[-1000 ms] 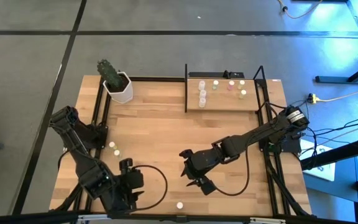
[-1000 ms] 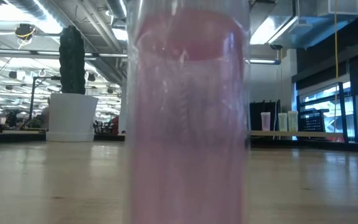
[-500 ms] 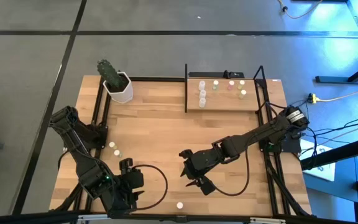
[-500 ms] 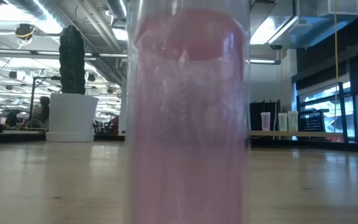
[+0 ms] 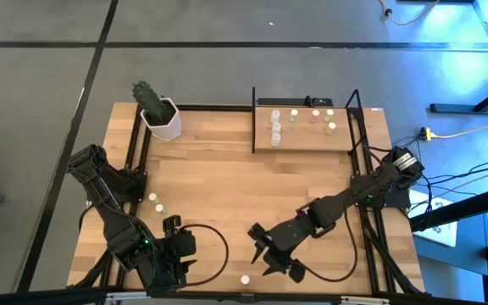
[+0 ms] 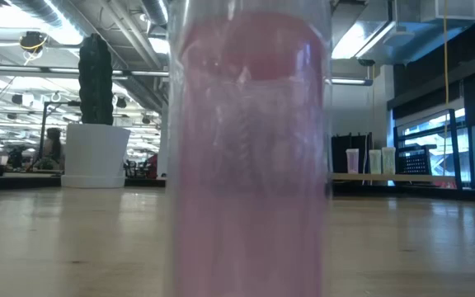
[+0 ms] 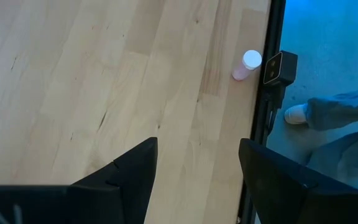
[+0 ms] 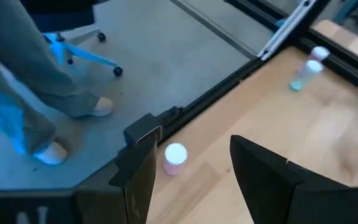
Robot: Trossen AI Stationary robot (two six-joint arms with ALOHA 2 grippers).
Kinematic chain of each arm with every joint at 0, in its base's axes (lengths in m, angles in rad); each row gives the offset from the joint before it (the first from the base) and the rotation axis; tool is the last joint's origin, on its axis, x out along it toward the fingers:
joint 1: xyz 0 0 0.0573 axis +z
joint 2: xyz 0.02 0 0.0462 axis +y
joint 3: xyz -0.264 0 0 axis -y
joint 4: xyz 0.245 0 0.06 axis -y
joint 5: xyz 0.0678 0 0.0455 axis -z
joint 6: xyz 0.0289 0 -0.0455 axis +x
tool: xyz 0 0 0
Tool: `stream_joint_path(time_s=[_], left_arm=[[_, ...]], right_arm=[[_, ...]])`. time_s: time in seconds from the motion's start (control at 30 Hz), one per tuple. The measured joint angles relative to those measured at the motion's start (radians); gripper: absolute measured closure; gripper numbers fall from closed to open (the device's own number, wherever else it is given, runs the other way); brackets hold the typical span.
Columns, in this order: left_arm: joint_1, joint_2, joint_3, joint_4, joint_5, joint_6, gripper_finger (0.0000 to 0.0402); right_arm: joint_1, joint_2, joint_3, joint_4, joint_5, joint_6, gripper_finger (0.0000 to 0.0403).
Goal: Pick and place medicine bottles onto shelf by color
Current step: Put the right pink pill bottle on the shelf aligned with the other pink pill bottle
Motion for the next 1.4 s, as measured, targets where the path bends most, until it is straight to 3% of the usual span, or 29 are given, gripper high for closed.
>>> stream_joint_path(time_s=[0.53, 0.77, 1.03, 1.4], left_arm=[[0.0, 0.0, 0.0, 0.0, -0.001, 0.0, 0.0182], [0.0, 0.0, 0.0, 0.0, -0.002, 0.0, 0.0182], [0.0, 0.0, 0.0, 0.0, -0.002, 0.0, 0.0182], [0.0, 0.0, 0.0, 0.0, -0.002, 0.0, 0.0182]], right_arm=[[0.01, 0.069, 0.0, 0.115, 0.133, -0.03, 0.0196], [0.012, 0.084, 0.0, 0.108, 0.115, -0.024, 0.0196], [-0.003, 0.135, 0.0, 0.11, -0.01, 0.001, 0.0196], [-0.009, 0.15, 0.0, 0.131, -0.013, 0.001, 0.0196]])
